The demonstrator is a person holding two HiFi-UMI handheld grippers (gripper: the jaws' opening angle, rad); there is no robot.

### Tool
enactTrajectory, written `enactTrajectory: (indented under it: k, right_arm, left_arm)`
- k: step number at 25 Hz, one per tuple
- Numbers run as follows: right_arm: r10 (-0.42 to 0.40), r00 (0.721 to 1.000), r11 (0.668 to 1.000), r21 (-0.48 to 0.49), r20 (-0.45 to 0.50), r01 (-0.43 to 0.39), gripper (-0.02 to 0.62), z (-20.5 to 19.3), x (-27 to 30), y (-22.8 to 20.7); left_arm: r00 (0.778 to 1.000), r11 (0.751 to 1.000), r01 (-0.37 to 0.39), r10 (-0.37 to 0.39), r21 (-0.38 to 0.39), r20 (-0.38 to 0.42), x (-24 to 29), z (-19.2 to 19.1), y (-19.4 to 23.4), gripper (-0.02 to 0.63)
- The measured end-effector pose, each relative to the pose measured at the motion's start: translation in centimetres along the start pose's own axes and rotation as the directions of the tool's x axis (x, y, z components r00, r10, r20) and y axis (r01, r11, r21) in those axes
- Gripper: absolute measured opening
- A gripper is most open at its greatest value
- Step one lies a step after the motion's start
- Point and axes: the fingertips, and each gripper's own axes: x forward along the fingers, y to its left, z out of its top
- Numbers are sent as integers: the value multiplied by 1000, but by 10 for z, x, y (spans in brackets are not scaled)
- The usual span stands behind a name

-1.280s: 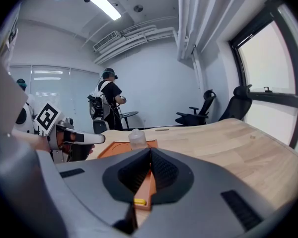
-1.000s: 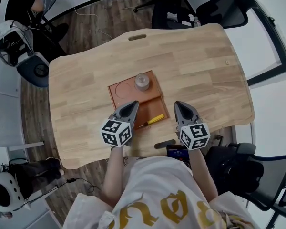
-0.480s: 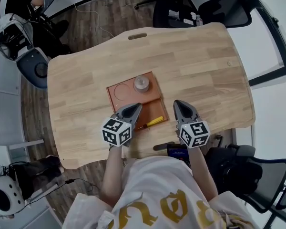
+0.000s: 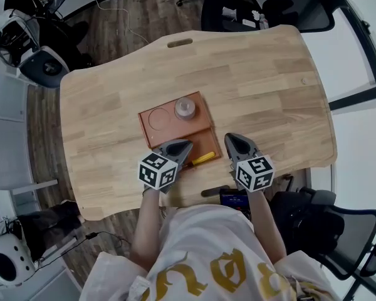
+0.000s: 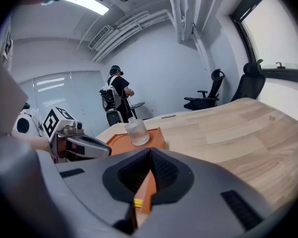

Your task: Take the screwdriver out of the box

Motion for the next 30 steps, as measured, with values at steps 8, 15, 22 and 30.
enactTrajectory:
  k: [8, 15, 22, 30]
  right_arm:
    - [36, 998, 999, 11, -43, -35, 12, -16, 7, 3]
    - [58, 996, 998, 33, -63, -56, 12, -24, 12, 1]
    - [83, 995, 995, 53, -60, -80, 12, -26, 16, -2]
    - [98, 992, 993, 71, -77, -92, 12, -34, 22, -7]
  left_arm:
    - [986, 994, 107, -110, -36, -128, 20, -27, -11, 12]
    - [946, 971, 234, -238, -46, -219, 35, -45, -28, 15]
    - [921, 961, 272, -276, -56, -276, 50, -59, -29, 74]
    - [871, 948, 307, -315, -83, -378, 64, -80, -25, 104]
